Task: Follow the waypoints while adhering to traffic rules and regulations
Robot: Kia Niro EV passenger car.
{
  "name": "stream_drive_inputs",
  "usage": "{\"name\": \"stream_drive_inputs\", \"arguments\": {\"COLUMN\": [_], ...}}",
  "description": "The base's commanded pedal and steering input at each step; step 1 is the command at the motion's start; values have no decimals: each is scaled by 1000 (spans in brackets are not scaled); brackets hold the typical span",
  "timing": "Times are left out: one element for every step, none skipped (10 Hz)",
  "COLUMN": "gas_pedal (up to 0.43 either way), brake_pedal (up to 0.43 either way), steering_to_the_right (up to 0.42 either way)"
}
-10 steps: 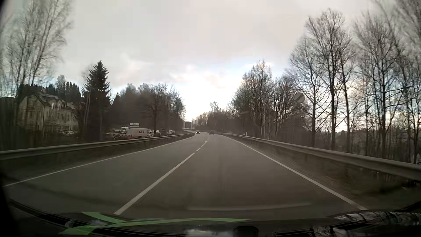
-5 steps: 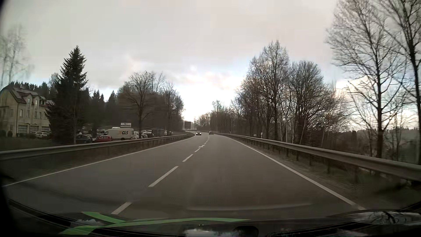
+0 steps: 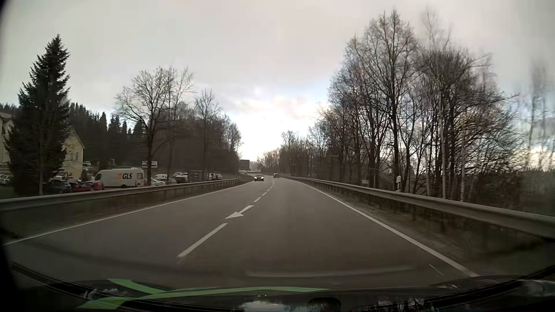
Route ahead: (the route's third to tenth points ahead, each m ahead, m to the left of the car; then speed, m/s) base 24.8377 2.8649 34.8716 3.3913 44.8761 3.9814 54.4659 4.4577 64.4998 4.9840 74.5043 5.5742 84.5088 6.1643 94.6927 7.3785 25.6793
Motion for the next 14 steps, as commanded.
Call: {"name": "stream_drive_inputs", "arguments": {"gas_pedal": [268, 268, 268, 268, 268, 268, 268, 268, 268, 268, 268, 268, 268, 268], "brake_pedal": [0, 0, 0, 0, 0, 0, 0, 0, 0, 0, 0, 0, 0, 0], "steering_to_the_right": [-9, -10, -10, -10, -10, -10, -10, -10, -10, -10, -10, -10, -10, -12]}}
